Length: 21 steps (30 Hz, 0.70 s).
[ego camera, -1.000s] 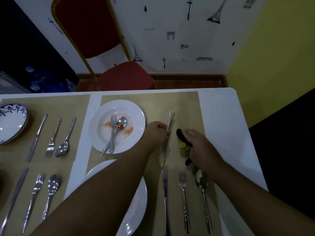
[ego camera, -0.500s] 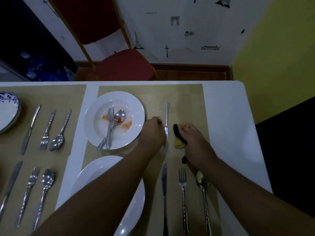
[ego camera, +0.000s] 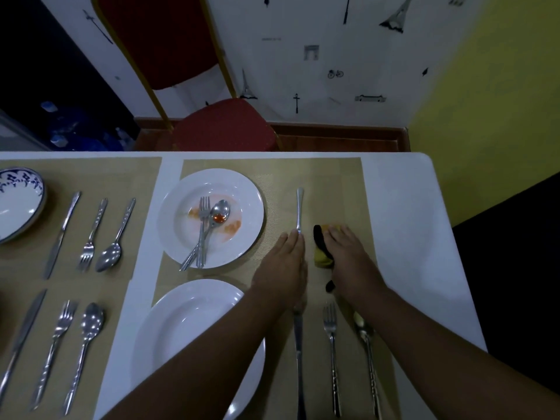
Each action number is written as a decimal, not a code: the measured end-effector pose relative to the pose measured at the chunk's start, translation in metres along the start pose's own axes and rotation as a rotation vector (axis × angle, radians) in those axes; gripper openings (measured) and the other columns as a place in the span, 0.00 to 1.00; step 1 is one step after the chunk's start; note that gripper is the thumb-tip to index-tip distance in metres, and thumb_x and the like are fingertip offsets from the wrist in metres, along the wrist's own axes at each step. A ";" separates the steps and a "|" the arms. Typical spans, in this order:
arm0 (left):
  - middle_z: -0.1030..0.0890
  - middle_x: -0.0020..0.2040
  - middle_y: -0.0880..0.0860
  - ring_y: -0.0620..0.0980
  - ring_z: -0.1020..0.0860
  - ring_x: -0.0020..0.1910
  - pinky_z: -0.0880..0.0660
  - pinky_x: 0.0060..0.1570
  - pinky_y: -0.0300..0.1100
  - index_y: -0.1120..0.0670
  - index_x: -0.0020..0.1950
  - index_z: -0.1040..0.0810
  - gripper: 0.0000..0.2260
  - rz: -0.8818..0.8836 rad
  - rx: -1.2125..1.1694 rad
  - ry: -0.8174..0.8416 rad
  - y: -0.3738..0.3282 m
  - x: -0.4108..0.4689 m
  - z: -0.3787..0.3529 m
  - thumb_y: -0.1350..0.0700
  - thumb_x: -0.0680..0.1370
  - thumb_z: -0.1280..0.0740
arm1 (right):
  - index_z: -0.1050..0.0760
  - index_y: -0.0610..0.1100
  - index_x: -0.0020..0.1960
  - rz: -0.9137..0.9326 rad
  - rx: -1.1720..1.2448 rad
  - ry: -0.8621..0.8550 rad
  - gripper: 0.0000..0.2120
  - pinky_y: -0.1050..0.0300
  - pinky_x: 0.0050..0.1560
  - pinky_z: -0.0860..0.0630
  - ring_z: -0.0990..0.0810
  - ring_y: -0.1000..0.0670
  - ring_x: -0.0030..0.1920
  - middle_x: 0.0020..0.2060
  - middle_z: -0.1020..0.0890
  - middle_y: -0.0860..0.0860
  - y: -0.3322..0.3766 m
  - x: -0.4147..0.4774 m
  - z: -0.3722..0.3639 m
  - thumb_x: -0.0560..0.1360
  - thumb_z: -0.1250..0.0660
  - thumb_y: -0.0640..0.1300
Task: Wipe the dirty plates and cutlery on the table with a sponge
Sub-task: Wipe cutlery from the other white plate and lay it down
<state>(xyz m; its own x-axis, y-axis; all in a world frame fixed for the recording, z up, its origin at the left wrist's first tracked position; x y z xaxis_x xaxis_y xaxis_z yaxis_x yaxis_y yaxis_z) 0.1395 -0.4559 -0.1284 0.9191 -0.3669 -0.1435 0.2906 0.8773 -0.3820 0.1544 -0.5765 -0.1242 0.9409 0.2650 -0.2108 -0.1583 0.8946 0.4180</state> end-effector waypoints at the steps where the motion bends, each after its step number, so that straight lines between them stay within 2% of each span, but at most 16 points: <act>1: 0.44 0.81 0.57 0.55 0.47 0.81 0.49 0.79 0.46 0.59 0.81 0.45 0.26 0.004 -0.047 -0.017 -0.001 -0.002 0.008 0.52 0.84 0.45 | 0.44 0.39 0.74 -0.013 0.012 -0.033 0.46 0.52 0.72 0.48 0.48 0.42 0.74 0.74 0.40 0.44 0.002 -0.003 0.007 0.62 0.24 0.36; 3: 0.36 0.79 0.55 0.54 0.39 0.78 0.43 0.77 0.42 0.57 0.80 0.39 0.25 0.009 -0.140 -0.079 -0.002 -0.012 0.027 0.51 0.84 0.44 | 0.43 0.40 0.74 -0.034 0.034 -0.079 0.44 0.53 0.72 0.46 0.48 0.43 0.74 0.73 0.40 0.45 0.009 -0.009 0.019 0.63 0.26 0.32; 5: 0.26 0.73 0.54 0.51 0.28 0.72 0.37 0.71 0.38 0.57 0.75 0.31 0.22 0.052 -0.244 -0.136 0.006 -0.030 0.049 0.49 0.83 0.43 | 0.43 0.40 0.74 -0.055 0.085 -0.117 0.44 0.52 0.71 0.44 0.47 0.43 0.74 0.73 0.39 0.46 0.018 -0.013 0.032 0.62 0.27 0.30; 8: 0.20 0.64 0.51 0.50 0.22 0.63 0.29 0.65 0.42 0.54 0.68 0.23 0.17 0.217 -0.342 -0.227 0.049 -0.062 0.074 0.49 0.82 0.40 | 0.39 0.38 0.72 -0.049 0.191 -0.193 0.41 0.50 0.70 0.37 0.39 0.41 0.71 0.70 0.35 0.43 0.042 -0.015 0.051 0.61 0.32 0.23; 11: 0.16 0.55 0.51 0.48 0.19 0.53 0.21 0.55 0.44 0.54 0.60 0.18 0.12 0.425 -0.340 -0.311 0.107 -0.085 0.093 0.53 0.80 0.34 | 0.37 0.38 0.71 -0.048 0.209 -0.260 0.35 0.55 0.68 0.37 0.36 0.45 0.68 0.68 0.32 0.43 0.075 -0.014 0.057 0.65 0.38 0.22; 14: 0.17 0.44 0.50 0.48 0.19 0.44 0.23 0.43 0.41 0.55 0.50 0.18 0.06 0.549 -0.346 -0.309 0.152 -0.090 0.102 0.54 0.79 0.33 | 0.42 0.42 0.74 -0.067 0.217 -0.223 0.34 0.54 0.72 0.43 0.43 0.48 0.73 0.73 0.39 0.47 0.109 -0.012 0.045 0.70 0.40 0.24; 17: 0.19 0.41 0.50 0.51 0.20 0.43 0.23 0.41 0.42 0.53 0.47 0.22 0.04 0.645 -0.426 -0.268 0.181 -0.084 0.106 0.54 0.78 0.33 | 0.43 0.44 0.74 -0.063 0.241 -0.165 0.35 0.54 0.72 0.42 0.45 0.50 0.73 0.73 0.40 0.50 0.142 -0.009 0.031 0.71 0.39 0.26; 21: 0.18 0.43 0.51 0.54 0.18 0.43 0.19 0.45 0.47 0.51 0.50 0.25 0.10 0.662 -0.431 -0.196 0.194 -0.066 0.102 0.47 0.75 0.29 | 0.42 0.43 0.74 0.000 0.267 -0.094 0.36 0.65 0.70 0.49 0.45 0.50 0.73 0.73 0.40 0.48 0.179 -0.001 0.012 0.69 0.37 0.26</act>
<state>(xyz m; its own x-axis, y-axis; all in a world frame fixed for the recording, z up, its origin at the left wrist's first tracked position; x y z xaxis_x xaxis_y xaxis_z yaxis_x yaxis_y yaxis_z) 0.1624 -0.2303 -0.0999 0.9059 0.2819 -0.3160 -0.4208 0.6823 -0.5978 0.1284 -0.4212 -0.0385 0.9666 0.2193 -0.1328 -0.0858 0.7647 0.6387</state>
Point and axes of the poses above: each hand's wrist, its own x-axis towards the middle knuckle, its own z-axis out of the back of the hand, y = z × x, the point moved 8 cm from there along x, towards the middle knuckle
